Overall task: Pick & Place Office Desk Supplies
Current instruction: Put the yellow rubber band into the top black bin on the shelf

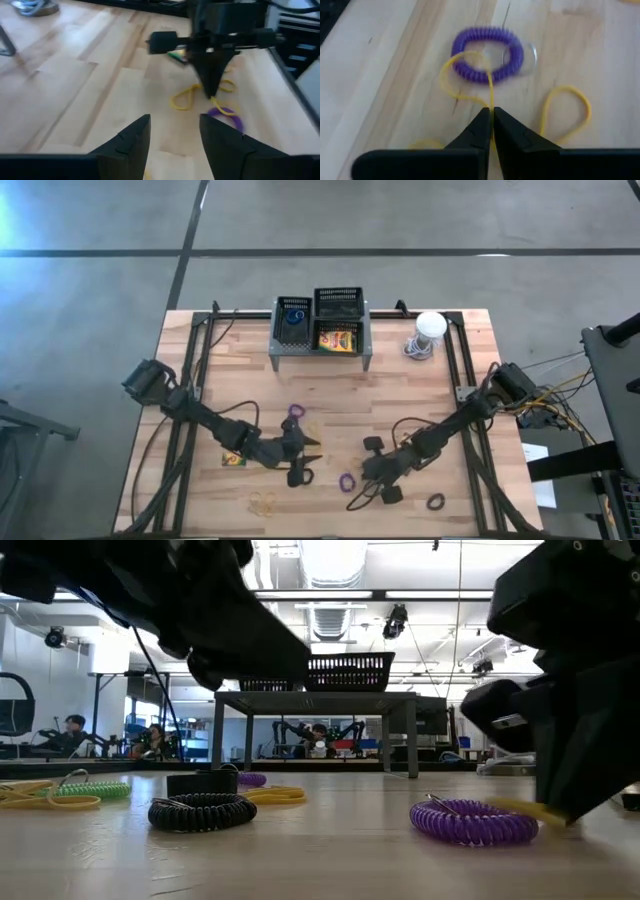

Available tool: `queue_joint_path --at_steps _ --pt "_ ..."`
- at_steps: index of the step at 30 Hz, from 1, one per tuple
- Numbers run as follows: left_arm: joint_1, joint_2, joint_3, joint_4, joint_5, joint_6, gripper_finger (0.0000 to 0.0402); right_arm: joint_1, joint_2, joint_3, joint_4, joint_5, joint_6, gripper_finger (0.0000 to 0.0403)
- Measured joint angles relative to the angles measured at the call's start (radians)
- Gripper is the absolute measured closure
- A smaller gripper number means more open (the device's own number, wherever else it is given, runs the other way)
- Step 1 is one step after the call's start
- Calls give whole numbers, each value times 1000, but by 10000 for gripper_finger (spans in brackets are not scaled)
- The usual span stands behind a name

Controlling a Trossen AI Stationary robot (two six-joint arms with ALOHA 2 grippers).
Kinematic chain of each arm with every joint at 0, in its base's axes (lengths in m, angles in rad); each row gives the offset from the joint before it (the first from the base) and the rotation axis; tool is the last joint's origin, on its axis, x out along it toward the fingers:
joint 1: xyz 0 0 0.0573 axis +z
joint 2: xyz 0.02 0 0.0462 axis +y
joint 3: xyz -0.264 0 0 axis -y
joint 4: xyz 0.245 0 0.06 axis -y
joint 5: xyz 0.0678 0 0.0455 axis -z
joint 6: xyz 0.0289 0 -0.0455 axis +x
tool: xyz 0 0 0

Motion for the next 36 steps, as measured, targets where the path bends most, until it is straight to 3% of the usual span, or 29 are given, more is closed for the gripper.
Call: queue_joint_path --at_steps 5,10,20,28,36 --pt "57 -5 -4 -14 -3 54 225 -24 -144 12 -153 -7 7 394" --pt "140 -13 -11 -18 -4 139 225 -130 -347 12 -255 4 -16 394" --pt "201 -14 -12 -25 17 278 225 -442 -621 47 -198 -4 -281 394" --pt "207 -14 -12 -26 45 289 225 -643 -642 182 -75 -10 -576 394" --pt "211 -28 -12 -29 80 289 225 -833 -516 428 -51 -13 -736 394"
